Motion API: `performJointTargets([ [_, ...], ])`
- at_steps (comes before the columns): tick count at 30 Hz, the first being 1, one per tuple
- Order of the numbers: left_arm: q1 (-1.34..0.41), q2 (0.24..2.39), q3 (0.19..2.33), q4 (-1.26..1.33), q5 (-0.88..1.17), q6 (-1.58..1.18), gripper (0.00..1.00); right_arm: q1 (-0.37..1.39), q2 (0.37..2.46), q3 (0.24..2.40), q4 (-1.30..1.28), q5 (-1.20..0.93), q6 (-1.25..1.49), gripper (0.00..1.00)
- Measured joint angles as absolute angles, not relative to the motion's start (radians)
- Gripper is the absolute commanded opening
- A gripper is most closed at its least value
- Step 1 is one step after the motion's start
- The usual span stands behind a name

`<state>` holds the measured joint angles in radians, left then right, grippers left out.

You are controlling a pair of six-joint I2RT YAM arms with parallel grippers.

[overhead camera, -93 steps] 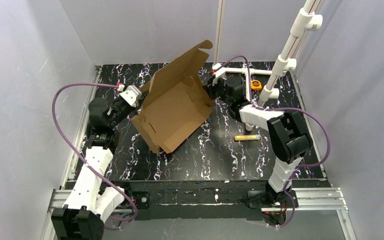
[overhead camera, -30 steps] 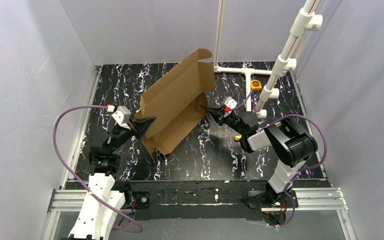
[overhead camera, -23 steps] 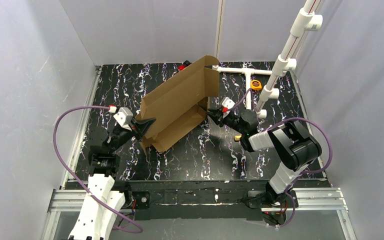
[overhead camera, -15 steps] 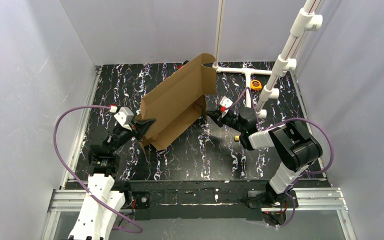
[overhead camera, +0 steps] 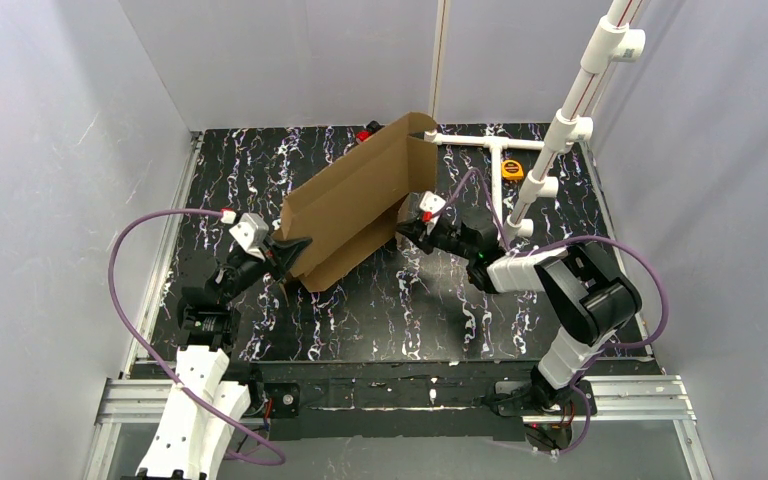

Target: Fold the paper box

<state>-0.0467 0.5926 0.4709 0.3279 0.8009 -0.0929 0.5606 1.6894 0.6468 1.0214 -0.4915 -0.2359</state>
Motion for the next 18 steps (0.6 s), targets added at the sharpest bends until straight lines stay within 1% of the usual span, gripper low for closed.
performJointTargets([
  [6, -0.047, 0.599, 0.471, 0.320, 0.798, -0.086, 0.00, 0.575, 1.689, 0.665, 0.968, -0.496, -0.260, 0.30],
  [12, -0.047, 0.599, 0.471, 0.319, 0.788, -0.083, 0.00, 0.521, 1.658, 0.665, 0.856, -0.563, -0.345, 0.41],
  [15, -0.047, 0.599, 0.471, 0.316, 0.781, -0.079, 0.00, 0.473, 1.615, 0.666, 0.778, -0.633, -0.402, 0.45],
  [18, -0.047, 0.598, 0.471, 0.315, 0.777, -0.078, 0.00, 0.434, 1.577, 0.685, 0.668, -0.678, -0.466, 0.46],
])
